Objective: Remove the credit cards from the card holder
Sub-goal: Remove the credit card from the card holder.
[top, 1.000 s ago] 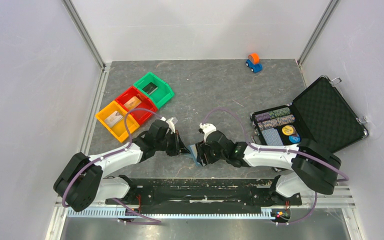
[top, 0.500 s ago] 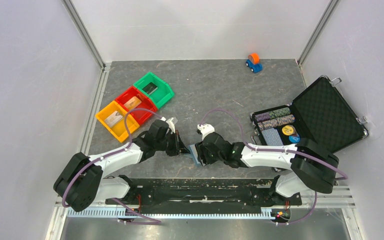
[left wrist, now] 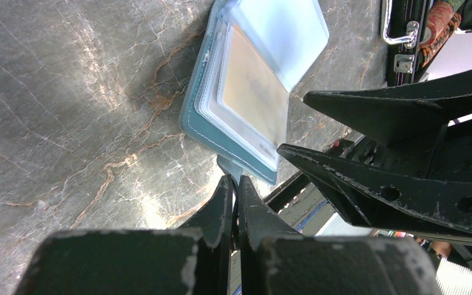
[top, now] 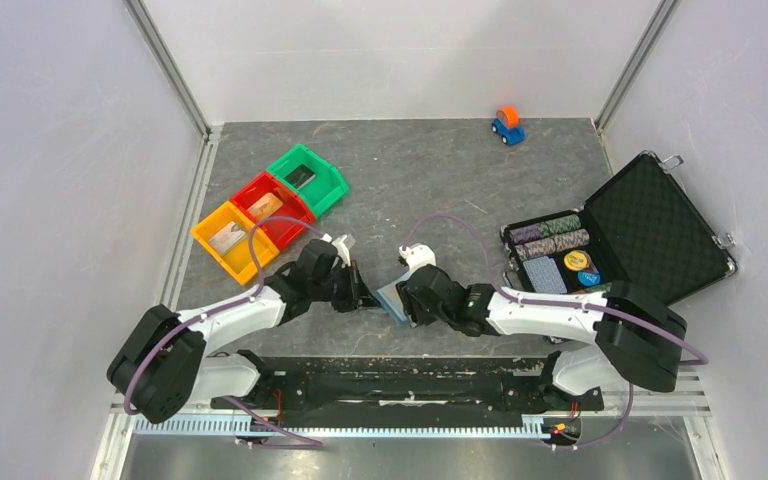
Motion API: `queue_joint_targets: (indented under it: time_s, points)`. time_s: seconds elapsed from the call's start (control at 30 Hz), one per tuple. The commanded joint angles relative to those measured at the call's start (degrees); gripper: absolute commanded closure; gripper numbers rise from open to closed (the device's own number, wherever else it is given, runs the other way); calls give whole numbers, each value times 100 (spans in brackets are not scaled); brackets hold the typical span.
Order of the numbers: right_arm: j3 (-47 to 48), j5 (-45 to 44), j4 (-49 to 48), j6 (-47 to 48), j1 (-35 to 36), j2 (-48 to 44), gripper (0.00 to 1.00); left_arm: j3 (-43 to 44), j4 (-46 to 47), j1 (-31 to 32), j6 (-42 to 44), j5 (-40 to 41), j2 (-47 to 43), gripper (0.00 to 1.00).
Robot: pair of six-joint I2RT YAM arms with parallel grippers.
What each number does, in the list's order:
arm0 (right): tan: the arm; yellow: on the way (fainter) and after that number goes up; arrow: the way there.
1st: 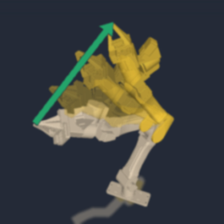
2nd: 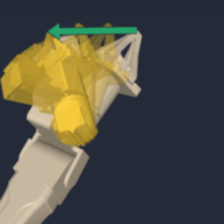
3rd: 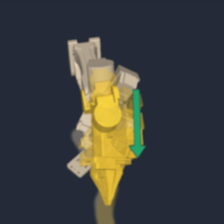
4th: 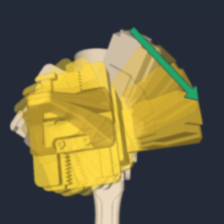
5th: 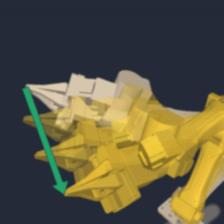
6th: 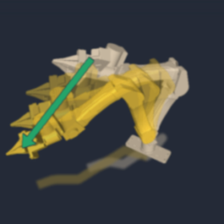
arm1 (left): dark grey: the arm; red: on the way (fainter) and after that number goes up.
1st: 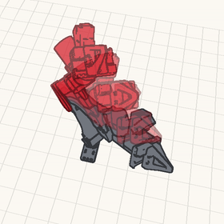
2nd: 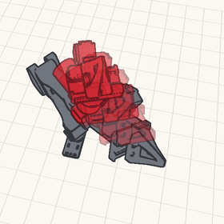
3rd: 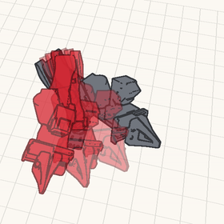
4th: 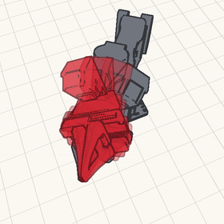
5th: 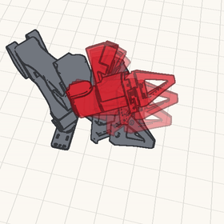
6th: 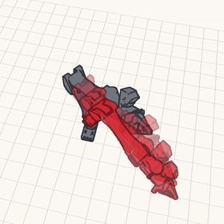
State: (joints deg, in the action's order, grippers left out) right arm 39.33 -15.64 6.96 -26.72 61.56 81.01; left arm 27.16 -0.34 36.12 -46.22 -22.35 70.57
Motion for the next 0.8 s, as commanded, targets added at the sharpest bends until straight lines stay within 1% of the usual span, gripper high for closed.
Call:
queue_joint_targets:
  time_s: [0.0, 0.4, 0.6, 0.7, 0.77]
  points:
    - [250, -461, 185, 121, 7, -228, 50, 107, 70, 25, 131, 90, -13, 98]
    - [388, -833, 292, 320, 18, -332, 50, 88, 70, 27, 130, 90, -27, 98]
    - [565, -1193, 550, 454, 5, -317, 49, 57, 71, 26, 130, 104, -66, 98]
    - [575, -1326, 635, 597, -56, -322, 48, 35, -70, 27, 146, 133, -55, 98]
    - [594, -1361, 733, 707, -226, -330, 48, 26, -86, 27, 156, 143, -45, 98]
